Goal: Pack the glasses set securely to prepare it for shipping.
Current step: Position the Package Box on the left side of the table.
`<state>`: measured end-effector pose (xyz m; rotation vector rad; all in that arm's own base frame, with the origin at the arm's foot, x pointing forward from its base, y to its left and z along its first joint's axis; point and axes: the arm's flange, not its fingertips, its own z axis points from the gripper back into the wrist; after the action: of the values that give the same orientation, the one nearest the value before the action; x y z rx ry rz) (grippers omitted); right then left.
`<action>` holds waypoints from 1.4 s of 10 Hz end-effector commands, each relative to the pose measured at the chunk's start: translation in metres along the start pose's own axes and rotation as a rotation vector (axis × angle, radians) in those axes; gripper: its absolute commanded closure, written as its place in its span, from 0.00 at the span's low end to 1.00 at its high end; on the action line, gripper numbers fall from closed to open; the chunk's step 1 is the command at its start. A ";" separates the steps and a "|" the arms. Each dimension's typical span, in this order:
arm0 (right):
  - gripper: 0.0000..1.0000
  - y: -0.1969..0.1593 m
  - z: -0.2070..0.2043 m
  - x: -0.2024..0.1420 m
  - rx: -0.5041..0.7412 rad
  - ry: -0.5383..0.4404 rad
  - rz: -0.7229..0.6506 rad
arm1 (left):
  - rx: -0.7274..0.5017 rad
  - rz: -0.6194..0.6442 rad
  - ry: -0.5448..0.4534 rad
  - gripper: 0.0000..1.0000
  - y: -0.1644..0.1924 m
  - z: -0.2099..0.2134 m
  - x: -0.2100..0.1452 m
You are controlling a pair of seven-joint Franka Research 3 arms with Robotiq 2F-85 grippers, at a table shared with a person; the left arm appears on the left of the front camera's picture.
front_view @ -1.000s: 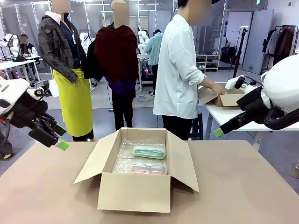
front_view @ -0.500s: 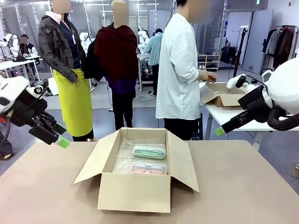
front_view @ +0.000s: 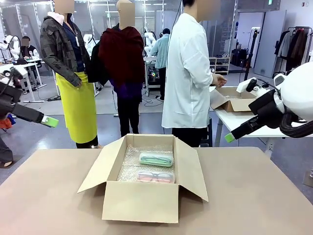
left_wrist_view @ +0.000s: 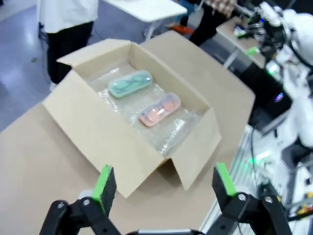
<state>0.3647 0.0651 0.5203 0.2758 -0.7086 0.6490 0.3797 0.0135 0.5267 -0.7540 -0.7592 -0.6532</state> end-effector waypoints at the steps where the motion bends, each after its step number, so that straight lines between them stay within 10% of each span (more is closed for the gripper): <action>1: 0.00 0.003 0.000 -0.002 -0.010 -0.009 -0.017 | -0.015 0.119 -0.070 0.00 0.047 -0.014 -0.022; 6: 0.00 0.003 0.000 -0.002 -0.010 -0.009 -0.017 | 0.001 0.362 -0.031 0.00 0.136 -0.057 -0.075; 14: 0.00 0.003 0.000 -0.002 -0.010 -0.009 -0.017 | 0.064 0.428 0.032 0.00 0.152 -0.078 -0.086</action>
<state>0.3656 0.0645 0.5206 0.2752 -0.7094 0.6482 0.4635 0.0590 0.3701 -0.8447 -0.5884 -0.2839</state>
